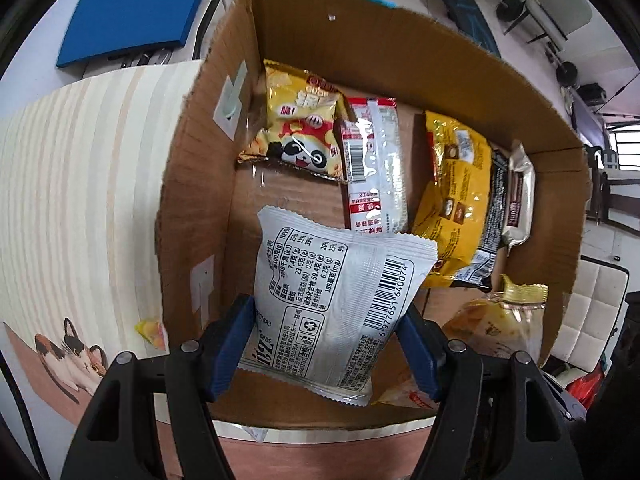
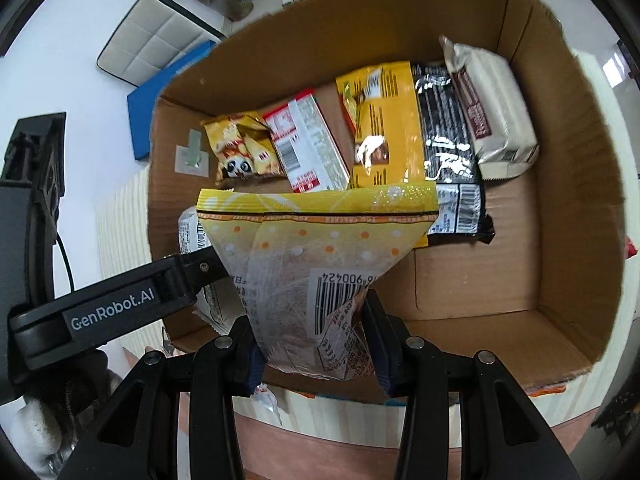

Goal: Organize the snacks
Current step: 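Carry both held packets over the box and lower them, then open both grippers to drop the packets into the box, then move both tools back over the table toward the remaining snacks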

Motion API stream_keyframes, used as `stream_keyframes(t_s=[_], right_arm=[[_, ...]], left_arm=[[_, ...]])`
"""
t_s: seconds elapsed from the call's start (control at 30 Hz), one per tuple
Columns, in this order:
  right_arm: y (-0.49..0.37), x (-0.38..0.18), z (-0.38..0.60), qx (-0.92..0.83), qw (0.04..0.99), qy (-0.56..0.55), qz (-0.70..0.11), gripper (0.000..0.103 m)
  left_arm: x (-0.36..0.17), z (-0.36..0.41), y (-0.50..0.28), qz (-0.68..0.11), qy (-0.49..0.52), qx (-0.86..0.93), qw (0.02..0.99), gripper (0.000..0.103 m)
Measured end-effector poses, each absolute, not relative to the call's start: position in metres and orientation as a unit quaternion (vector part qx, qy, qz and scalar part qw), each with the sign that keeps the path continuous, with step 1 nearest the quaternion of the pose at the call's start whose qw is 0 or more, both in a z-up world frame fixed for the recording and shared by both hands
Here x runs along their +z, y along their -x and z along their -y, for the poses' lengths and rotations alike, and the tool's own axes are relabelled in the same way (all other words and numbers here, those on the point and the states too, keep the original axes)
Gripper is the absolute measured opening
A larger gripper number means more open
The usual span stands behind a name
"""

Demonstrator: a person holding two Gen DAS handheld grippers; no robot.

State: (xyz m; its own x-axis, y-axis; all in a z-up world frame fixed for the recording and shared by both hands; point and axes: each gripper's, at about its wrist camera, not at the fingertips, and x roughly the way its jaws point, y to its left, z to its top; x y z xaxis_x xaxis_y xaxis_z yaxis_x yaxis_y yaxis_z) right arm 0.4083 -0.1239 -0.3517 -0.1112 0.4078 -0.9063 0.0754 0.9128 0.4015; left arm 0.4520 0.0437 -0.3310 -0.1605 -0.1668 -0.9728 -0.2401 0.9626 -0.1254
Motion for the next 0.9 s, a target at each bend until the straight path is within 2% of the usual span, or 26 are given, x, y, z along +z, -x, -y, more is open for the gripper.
stream_keyframes(t_s=[0.17,0.2,0.23,0.3,0.37,0.43,0.63,0.9], right_arm=[[-0.416,-0.368,0.117,0.137,0.618,-0.163,-0.757,0.048],[-0.416,-0.368,0.116,0.142,0.616,-0.161,-0.758,0.054],[-0.417,-0.371,0.114,0.144,0.615,-0.158,-0.759,0.067],[-0.418,-0.369,0.114,0.140,0.616,-0.149,-0.761,0.081],[-0.418,-0.365,0.114,0.141,0.618,-0.139,-0.761,0.081],[-0.418,-0.362,0.117,0.140,0.620,-0.136,-0.760,0.092],[-0.410,-0.329,0.121,0.127,0.663,-0.092,-0.732,0.094],[-0.373,-0.280,0.128,0.136,0.728,-0.075,-0.668,0.095]], left_arm=[[-0.332,-0.037,-0.450,-0.766,0.123,0.022,0.631,0.068],[-0.330,-0.036,-0.449,-0.764,0.124,0.023,0.633,0.068],[-0.327,-0.036,-0.449,-0.763,0.123,0.022,0.634,0.070],[-0.322,-0.034,-0.447,-0.761,0.124,0.019,0.636,0.077],[-0.317,-0.032,-0.445,-0.760,0.124,0.014,0.638,0.081],[-0.309,-0.032,-0.441,-0.757,0.121,0.013,0.642,0.083],[-0.274,-0.034,-0.430,-0.727,0.111,0.004,0.678,0.086],[-0.210,-0.040,-0.408,-0.636,0.057,0.026,0.769,0.086]])
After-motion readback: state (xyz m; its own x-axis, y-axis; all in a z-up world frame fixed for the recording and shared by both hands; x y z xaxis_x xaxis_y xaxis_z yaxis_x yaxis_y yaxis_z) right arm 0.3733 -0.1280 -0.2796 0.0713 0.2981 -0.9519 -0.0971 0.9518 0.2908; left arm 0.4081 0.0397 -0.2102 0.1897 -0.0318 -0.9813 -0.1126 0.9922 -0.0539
